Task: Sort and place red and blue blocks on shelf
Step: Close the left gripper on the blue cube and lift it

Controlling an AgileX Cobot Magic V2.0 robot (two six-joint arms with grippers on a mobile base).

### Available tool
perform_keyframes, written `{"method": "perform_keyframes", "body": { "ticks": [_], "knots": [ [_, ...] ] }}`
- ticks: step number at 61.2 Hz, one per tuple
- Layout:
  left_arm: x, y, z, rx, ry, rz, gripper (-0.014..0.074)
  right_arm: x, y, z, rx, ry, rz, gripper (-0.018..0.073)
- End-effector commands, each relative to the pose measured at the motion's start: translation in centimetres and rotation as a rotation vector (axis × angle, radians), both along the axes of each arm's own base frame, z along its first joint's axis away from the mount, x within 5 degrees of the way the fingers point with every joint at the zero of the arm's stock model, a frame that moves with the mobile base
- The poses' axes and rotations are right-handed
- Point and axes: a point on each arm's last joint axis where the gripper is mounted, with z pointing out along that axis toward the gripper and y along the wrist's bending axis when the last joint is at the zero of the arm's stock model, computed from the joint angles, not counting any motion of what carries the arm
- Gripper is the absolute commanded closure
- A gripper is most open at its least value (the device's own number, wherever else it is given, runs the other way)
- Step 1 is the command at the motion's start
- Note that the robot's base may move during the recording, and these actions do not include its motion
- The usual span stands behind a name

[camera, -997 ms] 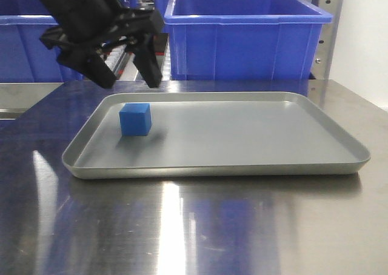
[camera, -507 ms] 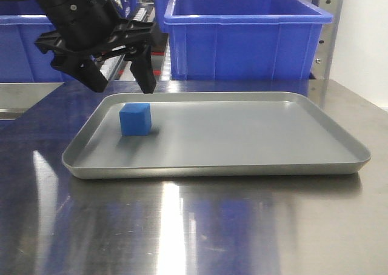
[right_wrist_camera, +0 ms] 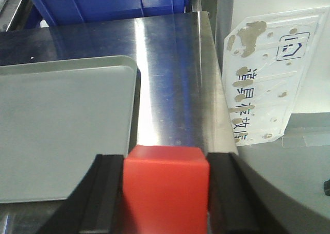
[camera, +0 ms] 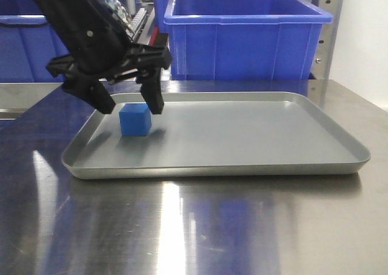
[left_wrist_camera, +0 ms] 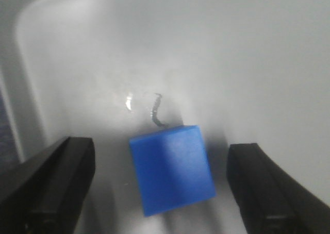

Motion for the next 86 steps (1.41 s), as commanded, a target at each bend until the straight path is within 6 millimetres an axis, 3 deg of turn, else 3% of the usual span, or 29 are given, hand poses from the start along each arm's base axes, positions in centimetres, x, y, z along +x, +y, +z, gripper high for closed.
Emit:
{"method": "perform_keyframes", "body": {
  "ticks": [1, 56, 62, 78, 86],
  "knots": [
    [0.2, -0.7, 2.8, -0.082, -0.101, 0.010, 0.0016, 0.2, -0.1, 1.7, -0.001, -0.107, -0.016, 0.0501],
    [0.8, -1.1, 0.9, -0.092, -0.054, 0.058, 0.0026, 0.2, -0.1, 1.7, -0.001, -0.107, -0.016, 0.0501],
    [0.7, -1.2, 0.9, -0.107, -0.040, 0.066, 0.0104, 0.2, -0.1, 1.7, -0.001, -0.107, -0.016, 0.0501],
    [0.3, -1.2, 0.9, -0.124, 0.013, 0.079, 0.0475, 0.2, -0.1, 1.7, -0.001, -0.107, -0.016, 0.0501],
    [0.2, -0.9, 1.8, -0.137, -0.006, 0.081, 0.0460, 0.2, -0.1, 1.7, -0.001, -0.107, -0.016, 0.0501]
  ]
}}
